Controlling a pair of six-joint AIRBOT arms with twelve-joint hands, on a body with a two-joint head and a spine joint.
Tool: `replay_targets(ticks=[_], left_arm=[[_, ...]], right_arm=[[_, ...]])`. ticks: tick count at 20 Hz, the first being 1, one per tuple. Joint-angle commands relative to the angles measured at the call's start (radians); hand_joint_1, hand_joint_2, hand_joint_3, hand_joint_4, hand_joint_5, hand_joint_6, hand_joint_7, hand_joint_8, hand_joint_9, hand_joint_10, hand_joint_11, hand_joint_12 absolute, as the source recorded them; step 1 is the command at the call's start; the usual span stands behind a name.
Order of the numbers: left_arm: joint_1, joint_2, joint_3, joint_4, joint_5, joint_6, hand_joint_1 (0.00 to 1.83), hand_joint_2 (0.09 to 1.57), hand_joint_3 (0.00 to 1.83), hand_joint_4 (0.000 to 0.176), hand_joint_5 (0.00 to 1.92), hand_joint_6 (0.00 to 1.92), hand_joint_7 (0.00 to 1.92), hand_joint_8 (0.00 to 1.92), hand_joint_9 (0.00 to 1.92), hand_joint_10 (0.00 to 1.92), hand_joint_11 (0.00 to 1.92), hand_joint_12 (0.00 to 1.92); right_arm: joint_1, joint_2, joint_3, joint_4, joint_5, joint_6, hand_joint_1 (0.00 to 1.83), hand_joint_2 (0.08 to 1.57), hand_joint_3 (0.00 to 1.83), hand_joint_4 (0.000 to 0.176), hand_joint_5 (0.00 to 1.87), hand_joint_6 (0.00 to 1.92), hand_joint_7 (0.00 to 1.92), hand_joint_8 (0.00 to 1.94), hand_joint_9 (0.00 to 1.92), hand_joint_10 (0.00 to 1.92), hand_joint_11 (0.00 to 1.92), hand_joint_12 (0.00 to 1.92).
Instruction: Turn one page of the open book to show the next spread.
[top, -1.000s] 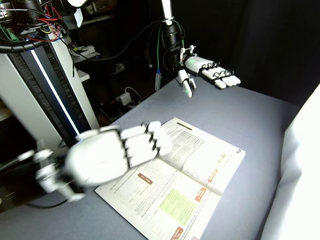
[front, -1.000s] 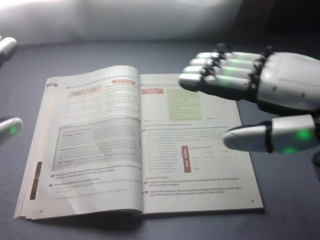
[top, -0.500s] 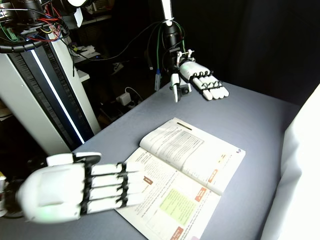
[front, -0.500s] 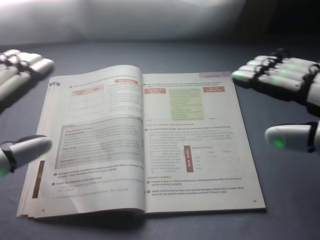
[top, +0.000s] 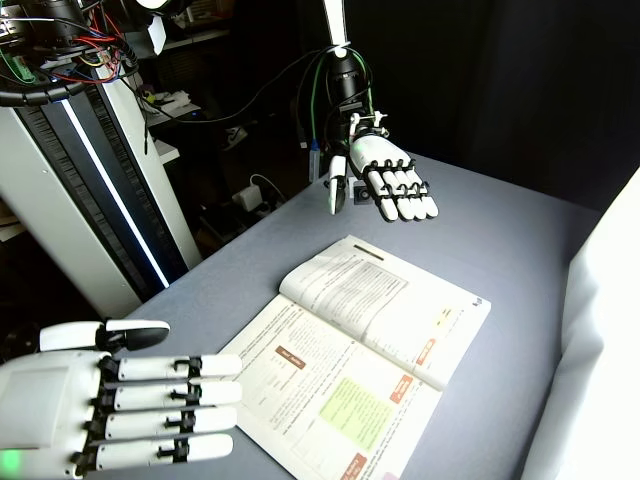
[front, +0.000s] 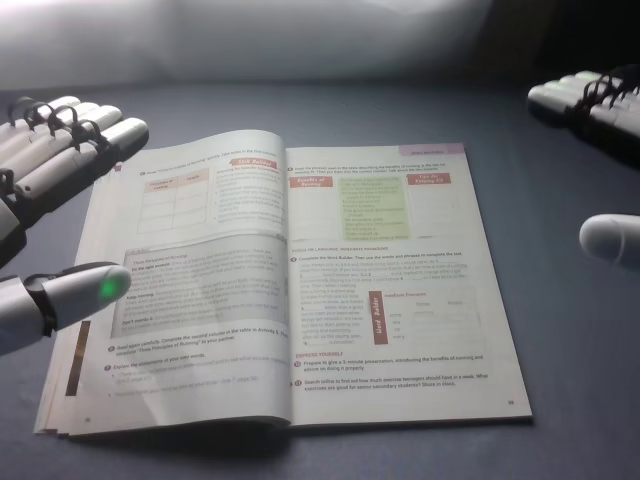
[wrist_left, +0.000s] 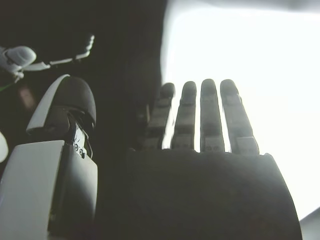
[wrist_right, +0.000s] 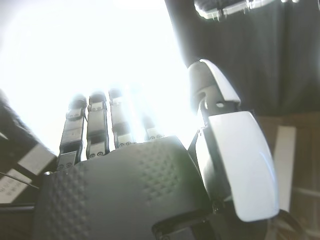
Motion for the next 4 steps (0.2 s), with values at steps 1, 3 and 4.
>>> replay_targets(ticks=[1, 3, 4], left_arm=[[-0.008, 0.0, 0.004, -0.013, -0.133, -0.004, 0.14, 1.36, 0.01, 0.0, 0.0, 0.0, 0.0, 0.0, 0.0, 0.0, 0.0, 0.0], [-0.008, 0.001, 0.005, -0.013, -0.139, -0.004, 0.15, 1.37, 0.01, 0.0, 0.0, 0.0, 0.0, 0.0, 0.0, 0.0, 0.0, 0.0], [-0.01, 0.002, 0.006, -0.014, -0.14, -0.004, 0.18, 1.36, 0.0, 0.0, 0.0, 0.0, 0.0, 0.0, 0.0, 0.0, 0.0, 0.0]], right_arm=[[0.004, 0.008, -0.002, 0.041, 0.155, 0.001, 0.14, 1.31, 0.0, 0.0, 0.0, 0.0, 0.0, 0.0, 0.0, 0.0, 0.0, 0.0], [0.0, 0.008, -0.003, 0.052, 0.184, -0.001, 0.2, 1.3, 0.0, 0.0, 0.0, 0.0, 0.0, 0.0, 0.0, 0.0, 0.0, 0.0], [-0.005, 0.007, -0.003, 0.057, 0.195, -0.001, 0.19, 1.3, 0.0, 0.0, 0.0, 0.0, 0.0, 0.0, 0.0, 0.0, 0.0, 0.0]])
